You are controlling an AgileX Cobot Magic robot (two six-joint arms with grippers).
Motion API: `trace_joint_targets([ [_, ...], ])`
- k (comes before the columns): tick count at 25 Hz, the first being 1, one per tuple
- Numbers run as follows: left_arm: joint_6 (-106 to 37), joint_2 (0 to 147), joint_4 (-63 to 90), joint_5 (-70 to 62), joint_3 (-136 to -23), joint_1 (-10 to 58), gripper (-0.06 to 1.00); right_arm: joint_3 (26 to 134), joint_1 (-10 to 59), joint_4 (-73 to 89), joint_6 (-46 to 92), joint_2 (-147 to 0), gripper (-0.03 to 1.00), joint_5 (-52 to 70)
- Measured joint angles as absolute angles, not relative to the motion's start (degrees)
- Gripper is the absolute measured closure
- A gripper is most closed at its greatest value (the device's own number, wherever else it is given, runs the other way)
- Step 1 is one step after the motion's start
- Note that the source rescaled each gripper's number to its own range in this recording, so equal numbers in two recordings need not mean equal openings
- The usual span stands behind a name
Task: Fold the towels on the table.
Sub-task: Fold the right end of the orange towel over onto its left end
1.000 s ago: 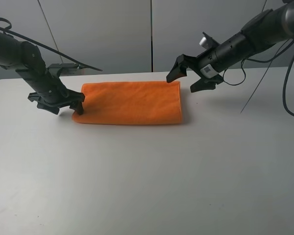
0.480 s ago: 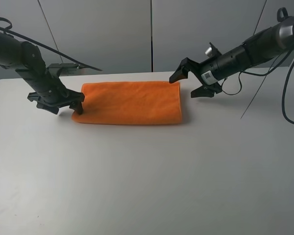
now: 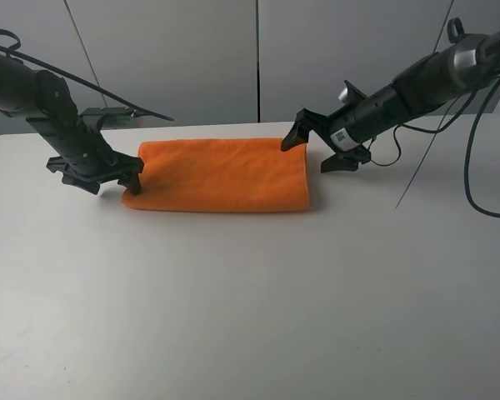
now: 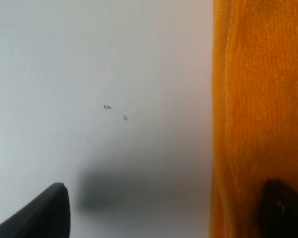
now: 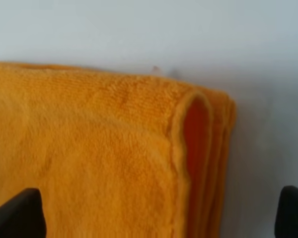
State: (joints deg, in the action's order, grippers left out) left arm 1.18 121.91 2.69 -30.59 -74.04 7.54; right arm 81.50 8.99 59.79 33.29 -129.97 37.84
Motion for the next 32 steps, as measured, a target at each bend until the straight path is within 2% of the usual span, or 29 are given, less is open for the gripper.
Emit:
trace_joint_targets([
  [7, 1.18, 121.91, 2.58, -30.59, -74.04, 7.54, -0.04, 81.95, 10.67, 54.61, 29.57, -129.97, -0.03, 40.86],
  [14, 1.28, 121.91, 2.58, -30.71, -74.04, 7.54, -0.04, 82.5, 14.29, 56.42, 28.81, -130.75, -0.03, 39.3],
  [32, 1.48, 121.91, 2.31, -31.29, -74.15, 7.54, -0.04, 87.39, 18.51, 58.32, 28.11, -132.81, -0.03, 37.64],
])
